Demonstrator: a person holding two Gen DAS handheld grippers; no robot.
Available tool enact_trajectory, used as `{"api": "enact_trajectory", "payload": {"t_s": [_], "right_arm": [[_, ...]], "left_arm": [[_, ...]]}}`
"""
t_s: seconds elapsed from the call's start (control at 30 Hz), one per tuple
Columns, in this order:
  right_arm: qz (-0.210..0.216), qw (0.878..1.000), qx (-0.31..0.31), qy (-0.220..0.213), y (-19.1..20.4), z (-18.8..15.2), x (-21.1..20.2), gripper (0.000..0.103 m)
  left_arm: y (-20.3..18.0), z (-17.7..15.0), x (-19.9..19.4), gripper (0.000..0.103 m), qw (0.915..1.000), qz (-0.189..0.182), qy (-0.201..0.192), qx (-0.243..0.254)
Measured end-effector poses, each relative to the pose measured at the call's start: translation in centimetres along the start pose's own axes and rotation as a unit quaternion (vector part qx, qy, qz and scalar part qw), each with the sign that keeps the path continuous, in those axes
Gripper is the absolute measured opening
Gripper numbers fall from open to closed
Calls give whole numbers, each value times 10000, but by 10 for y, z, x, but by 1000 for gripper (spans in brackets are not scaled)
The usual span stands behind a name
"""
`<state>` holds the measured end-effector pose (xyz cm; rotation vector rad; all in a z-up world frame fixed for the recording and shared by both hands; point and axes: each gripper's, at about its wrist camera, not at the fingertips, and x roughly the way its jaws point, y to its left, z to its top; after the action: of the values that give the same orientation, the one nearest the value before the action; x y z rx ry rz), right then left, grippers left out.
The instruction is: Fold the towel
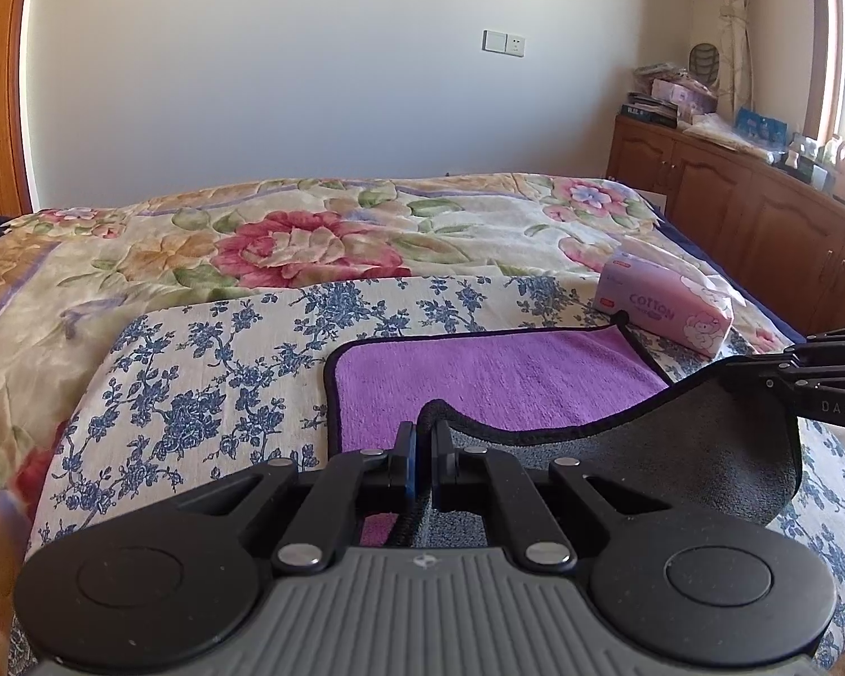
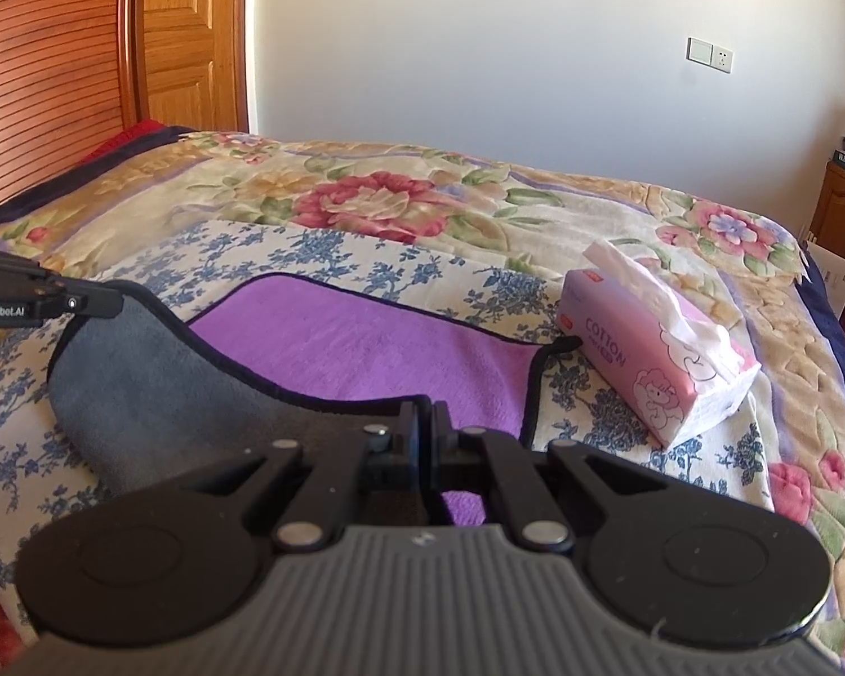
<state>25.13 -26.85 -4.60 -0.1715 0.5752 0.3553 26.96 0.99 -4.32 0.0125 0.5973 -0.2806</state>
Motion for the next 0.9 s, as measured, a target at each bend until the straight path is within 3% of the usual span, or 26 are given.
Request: {"api": "enact_trajectory", "payload": {"t_s": [0.9], "right_arm": [[-78, 9996, -41, -251, -20, 17, 26, 4]], "left_arm": [[4, 34, 40, 6, 9998, 128, -116, 104]]}}
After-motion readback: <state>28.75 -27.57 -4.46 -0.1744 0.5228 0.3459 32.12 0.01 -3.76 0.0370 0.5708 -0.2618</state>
